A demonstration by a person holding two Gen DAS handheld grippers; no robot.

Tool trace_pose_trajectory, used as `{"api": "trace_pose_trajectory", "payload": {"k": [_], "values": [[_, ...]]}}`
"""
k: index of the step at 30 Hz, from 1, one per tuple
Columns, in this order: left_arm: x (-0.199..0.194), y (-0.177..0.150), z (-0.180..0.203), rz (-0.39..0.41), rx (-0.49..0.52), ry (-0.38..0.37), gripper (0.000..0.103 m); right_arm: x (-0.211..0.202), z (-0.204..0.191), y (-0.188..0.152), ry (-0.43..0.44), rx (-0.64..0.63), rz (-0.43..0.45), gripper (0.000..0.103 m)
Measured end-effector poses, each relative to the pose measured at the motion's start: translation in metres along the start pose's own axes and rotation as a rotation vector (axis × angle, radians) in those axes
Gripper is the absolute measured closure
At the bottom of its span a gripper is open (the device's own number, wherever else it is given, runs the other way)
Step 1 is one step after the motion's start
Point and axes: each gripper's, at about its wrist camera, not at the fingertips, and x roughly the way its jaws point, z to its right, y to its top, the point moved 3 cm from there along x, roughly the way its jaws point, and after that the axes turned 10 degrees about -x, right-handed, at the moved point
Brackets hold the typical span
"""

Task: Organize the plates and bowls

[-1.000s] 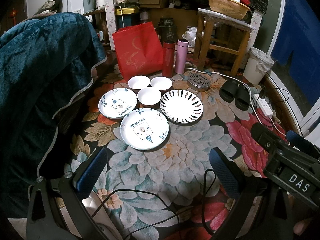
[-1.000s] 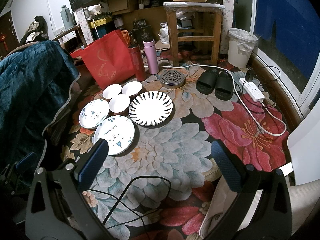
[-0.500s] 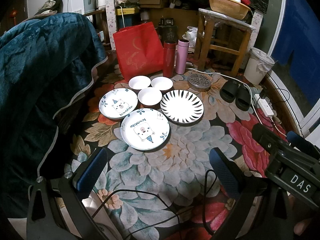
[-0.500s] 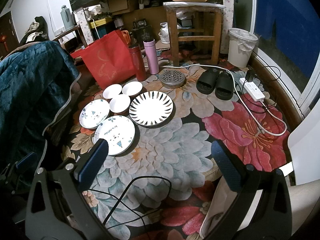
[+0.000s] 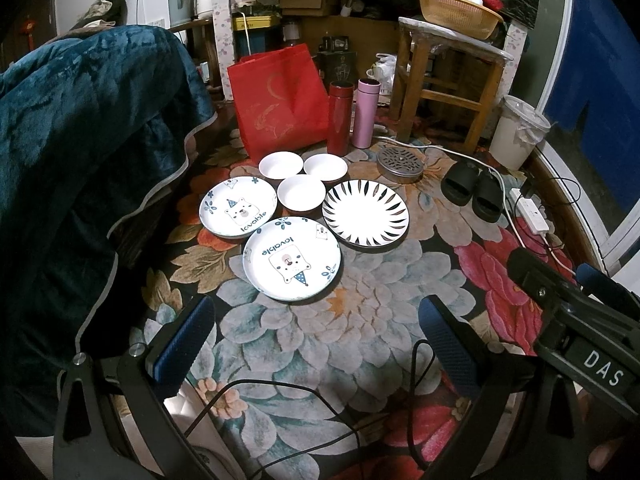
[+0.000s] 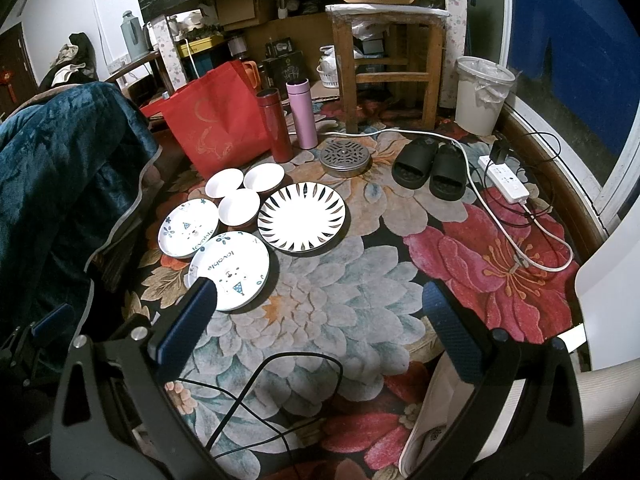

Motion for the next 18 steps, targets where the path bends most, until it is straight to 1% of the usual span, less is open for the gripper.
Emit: {"api": "trace_pose_trajectory", "payload": {"k": [18], "values": [[0.0048,0.0028,-0.0008,-0.001,-0.002,0.003,0.001,0.0008,-0.0001,-0.0004,0.001,0.002,-0.004,0.000]]}}
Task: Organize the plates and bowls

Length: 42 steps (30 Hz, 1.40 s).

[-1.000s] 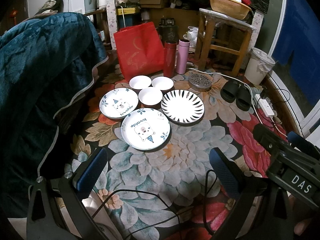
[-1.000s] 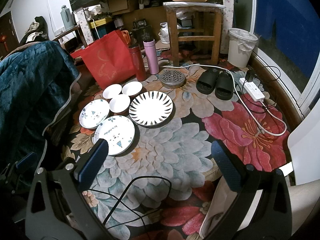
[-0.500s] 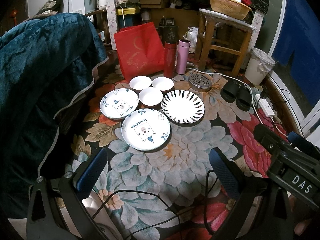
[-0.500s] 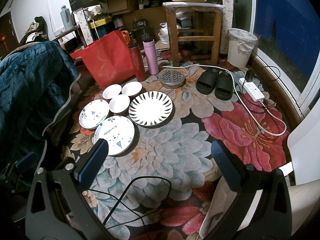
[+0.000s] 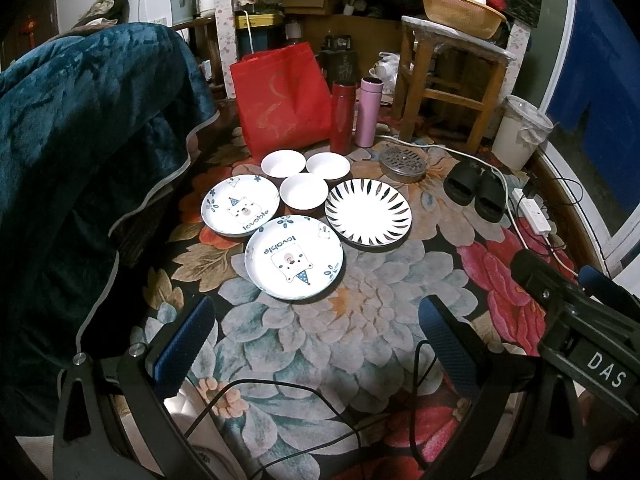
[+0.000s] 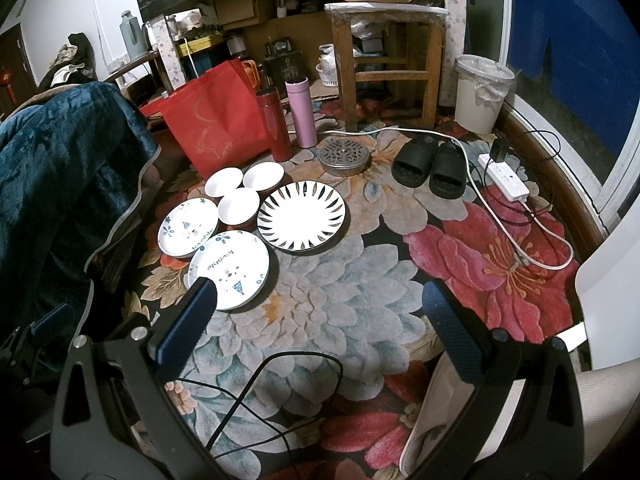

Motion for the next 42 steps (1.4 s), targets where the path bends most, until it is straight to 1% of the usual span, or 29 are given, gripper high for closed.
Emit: {"api": "trace_pose_trajectory", "payload": {"k": [4,6,8,11,14,17,20,23,24,25,28,30,34,38,39,40,42], "values": [[0.010,0.008,-0.007,-0.027,-0.017,0.008,0.001,0.001,0.001,0.005,0.000,0.009,-0.014,0.000],[0.022,0.014,-0.013,-0.045,-0.026,0.019,0.001,0.009,0.004,0.011,-0.004,0.028,-0.021,0.000],[0.032,0.016,-0.013,-0.057,-0.033,0.021,0.001,0.014,0.007,0.011,-0.013,0.043,-0.028,0.000],[0.055,0.028,-0.014,-0.089,-0.054,-0.009,0.001,0.034,0.012,0.023,-0.017,0.077,-0.051,0.000],[0.084,0.039,-0.016,-0.135,-0.109,-0.061,0.001,0.056,0.016,0.033,-0.024,0.094,-0.077,0.000],[0.116,0.050,-0.012,-0.165,-0.118,-0.038,0.001,0.087,0.024,0.042,-0.024,0.107,-0.116,0.000],[0.151,0.062,-0.007,-0.194,-0.131,-0.042,0.001,0.123,0.033,0.047,-0.014,0.130,-0.161,0.000],[0.190,0.074,-0.002,-0.241,-0.144,-0.078,0.001,0.168,0.044,0.052,0.016,0.132,-0.212,0.001],[0.202,0.077,-0.001,-0.255,-0.140,-0.092,0.001,0.176,0.047,0.053,0.024,0.134,-0.221,0.001],[0.217,0.080,0.002,-0.268,-0.130,-0.107,0.001,0.193,0.052,0.053,0.039,0.143,-0.238,0.001],[0.256,0.084,0.009,-0.288,-0.087,-0.142,0.001,0.227,0.062,0.053,0.064,0.164,-0.270,0.001],[0.279,0.086,0.012,-0.302,-0.060,-0.174,0.001,0.252,0.066,0.054,0.084,0.154,-0.292,0.001],[0.325,0.091,0.018,-0.319,-0.027,-0.241,0.005,0.294,0.072,0.059,0.125,0.119,-0.308,0.001],[0.354,0.096,0.021,-0.320,-0.025,-0.290,0.006,0.327,0.079,0.062,0.167,0.112,-0.307,0.002],[0.359,0.097,0.021,-0.319,-0.026,-0.303,0.009,0.335,0.080,0.061,0.180,0.114,-0.306,0.004],[0.365,0.097,0.021,-0.321,-0.025,-0.306,0.014,0.339,0.081,0.062,0.185,0.115,-0.306,0.005],[0.375,0.097,0.022,-0.329,-0.024,-0.311,0.016,0.348,0.082,0.061,0.201,0.114,-0.306,0.007]]}}
